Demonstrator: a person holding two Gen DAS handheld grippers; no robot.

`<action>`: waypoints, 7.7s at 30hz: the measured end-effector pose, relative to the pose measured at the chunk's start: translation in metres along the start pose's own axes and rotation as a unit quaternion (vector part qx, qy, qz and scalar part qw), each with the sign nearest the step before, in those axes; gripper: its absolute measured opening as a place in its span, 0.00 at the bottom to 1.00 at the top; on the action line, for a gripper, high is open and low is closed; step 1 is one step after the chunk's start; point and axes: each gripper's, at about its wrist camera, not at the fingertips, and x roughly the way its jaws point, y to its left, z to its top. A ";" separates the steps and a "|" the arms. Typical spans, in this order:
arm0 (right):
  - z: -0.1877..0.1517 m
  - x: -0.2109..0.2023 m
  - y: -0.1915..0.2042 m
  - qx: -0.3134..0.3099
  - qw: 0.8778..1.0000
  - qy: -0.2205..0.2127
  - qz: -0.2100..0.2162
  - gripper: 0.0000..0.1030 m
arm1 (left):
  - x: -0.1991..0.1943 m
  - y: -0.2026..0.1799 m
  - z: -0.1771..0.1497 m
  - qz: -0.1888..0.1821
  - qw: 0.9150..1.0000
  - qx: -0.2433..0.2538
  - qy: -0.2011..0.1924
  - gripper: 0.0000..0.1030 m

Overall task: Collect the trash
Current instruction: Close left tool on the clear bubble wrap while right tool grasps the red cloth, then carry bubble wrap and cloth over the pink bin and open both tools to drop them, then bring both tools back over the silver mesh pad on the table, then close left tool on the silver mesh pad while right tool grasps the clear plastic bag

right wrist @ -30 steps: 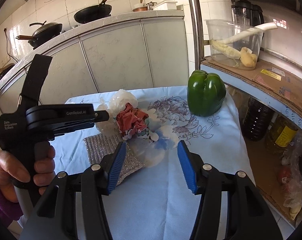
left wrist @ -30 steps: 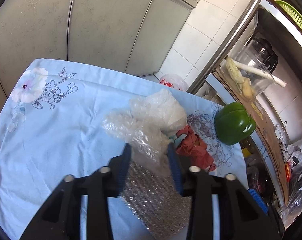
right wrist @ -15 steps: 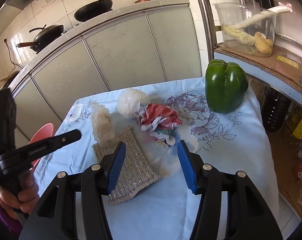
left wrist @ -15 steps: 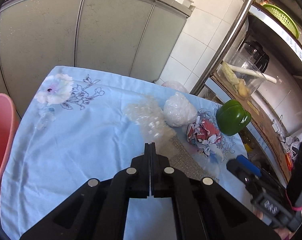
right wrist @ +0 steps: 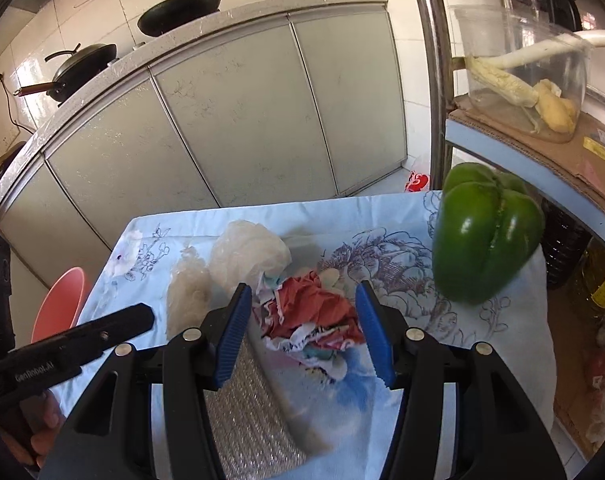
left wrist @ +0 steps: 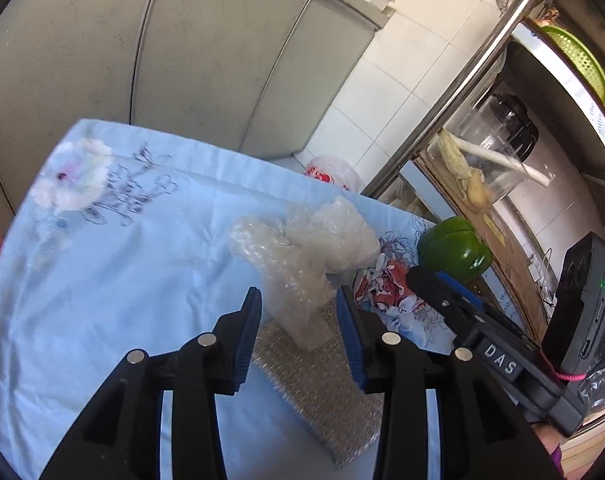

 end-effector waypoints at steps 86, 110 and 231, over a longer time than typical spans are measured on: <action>-0.067 0.015 0.331 -0.194 0.948 0.063 0.243 0.32 | -0.231 0.221 -0.098 0.212 0.960 -0.081 -0.162 0.29; -0.066 0.032 0.340 -0.198 0.946 0.073 0.245 0.42 | -0.218 0.230 -0.081 0.225 0.957 -0.086 -0.163 0.40; -0.049 -0.085 0.013 -0.013 0.999 -0.016 0.035 0.50 | -0.038 0.019 -0.036 0.004 1.000 0.020 -0.002 0.05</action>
